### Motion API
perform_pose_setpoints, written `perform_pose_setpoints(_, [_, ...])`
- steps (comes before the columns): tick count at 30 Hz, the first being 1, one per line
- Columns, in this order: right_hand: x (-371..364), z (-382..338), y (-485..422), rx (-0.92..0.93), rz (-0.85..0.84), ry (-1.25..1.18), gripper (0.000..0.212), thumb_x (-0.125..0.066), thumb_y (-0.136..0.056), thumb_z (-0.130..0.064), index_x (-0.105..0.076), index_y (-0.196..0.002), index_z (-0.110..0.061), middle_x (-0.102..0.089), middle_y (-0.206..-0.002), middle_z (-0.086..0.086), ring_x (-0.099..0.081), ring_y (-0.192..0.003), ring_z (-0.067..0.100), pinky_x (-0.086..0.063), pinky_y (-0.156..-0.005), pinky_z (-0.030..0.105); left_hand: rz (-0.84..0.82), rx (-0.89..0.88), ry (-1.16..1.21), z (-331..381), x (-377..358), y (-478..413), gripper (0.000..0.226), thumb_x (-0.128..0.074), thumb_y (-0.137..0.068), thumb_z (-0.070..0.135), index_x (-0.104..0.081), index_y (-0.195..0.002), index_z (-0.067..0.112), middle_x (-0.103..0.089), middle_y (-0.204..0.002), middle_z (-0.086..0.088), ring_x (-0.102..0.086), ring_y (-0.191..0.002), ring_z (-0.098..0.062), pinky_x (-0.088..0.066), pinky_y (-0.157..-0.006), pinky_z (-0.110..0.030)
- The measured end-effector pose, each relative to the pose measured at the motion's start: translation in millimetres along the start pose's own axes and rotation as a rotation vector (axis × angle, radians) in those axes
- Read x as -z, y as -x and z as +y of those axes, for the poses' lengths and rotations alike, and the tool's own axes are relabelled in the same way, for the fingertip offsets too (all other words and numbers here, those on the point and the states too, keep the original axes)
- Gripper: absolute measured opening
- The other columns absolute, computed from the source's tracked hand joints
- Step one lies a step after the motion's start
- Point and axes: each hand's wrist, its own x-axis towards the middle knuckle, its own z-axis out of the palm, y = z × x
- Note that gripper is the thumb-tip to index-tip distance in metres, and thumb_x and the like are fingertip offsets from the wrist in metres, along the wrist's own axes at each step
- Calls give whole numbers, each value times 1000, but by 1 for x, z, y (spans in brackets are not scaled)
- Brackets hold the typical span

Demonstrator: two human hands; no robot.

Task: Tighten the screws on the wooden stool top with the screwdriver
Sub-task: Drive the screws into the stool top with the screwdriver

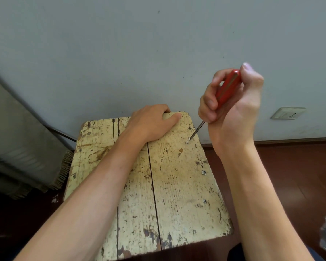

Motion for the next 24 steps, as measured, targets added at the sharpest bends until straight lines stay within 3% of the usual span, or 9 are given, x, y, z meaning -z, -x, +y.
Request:
perform_pose_setpoints(4, [3, -2, 1, 66, -35, 65, 41, -32, -108, -36, -64, -91, -17, -50, -62, -1, -44, -57, 17, -39, -57, 30, -9, -3, 9, 1, 0, 2, 54, -36, -90, 79, -64, -109, 37, -64, -98, 15, -61, -95, -18, -46, -84, -41])
perform_pose_setpoints(8, [12, -10, 3, 194, -14, 310, 31, -33, -116, -32, -64, -114, -25, -64, -76, -1, -60, -73, 19, -49, -71, 27, -16, -9, 0, 2, 1, 2, 56, -35, -92, 79, -64, -113, 36, -63, -100, 15, -60, -95, -16, -45, -84, -40])
perform_pose_setpoints(14, [29, -26, 8, 299, -104, 573, 24, -48, -115, -14, -68, -128, -16, -70, -103, 23, -70, -85, 34, -55, -80, 21, -22, -7, 8, 2, 2, 4, 55, -35, -93, 78, -65, -113, 35, -61, -97, 16, -59, -94, -16, -48, -87, -41])
perform_pose_setpoints(19, [50, -47, 9, 231, -273, 679, 44, -60, -107, -1, -60, -146, -22, -73, -121, 15, -76, -96, 25, -54, -86, 17, -26, -2, 14, 4, 4, 5, 56, -36, -94, 77, -64, -116, 34, -60, -98, 15, -58, -95, -16, -48, -87, -40])
perform_pose_setpoints(22, [55, -48, 10, 256, -278, 676, 45, -66, -105, -3, -63, -144, -26, -76, -118, 11, -79, -97, 23, -57, -88, 24, -24, -6, 3, 5, 5, 6, 58, -35, -94, 77, -65, -118, 33, -66, -105, 13, -60, -99, -17, -46, -86, -40])
perform_pose_setpoints(24, [57, -47, 10, 269, -290, 682, 37, -67, -105, -4, -68, -136, -24, -76, -112, 10, -79, -99, 26, -60, -92, 41, -21, 0, -3, 5, 4, 6, 59, -35, -93, 78, -65, -119, 34, -68, -112, 11, -61, -103, -19, -44, -86, -40])
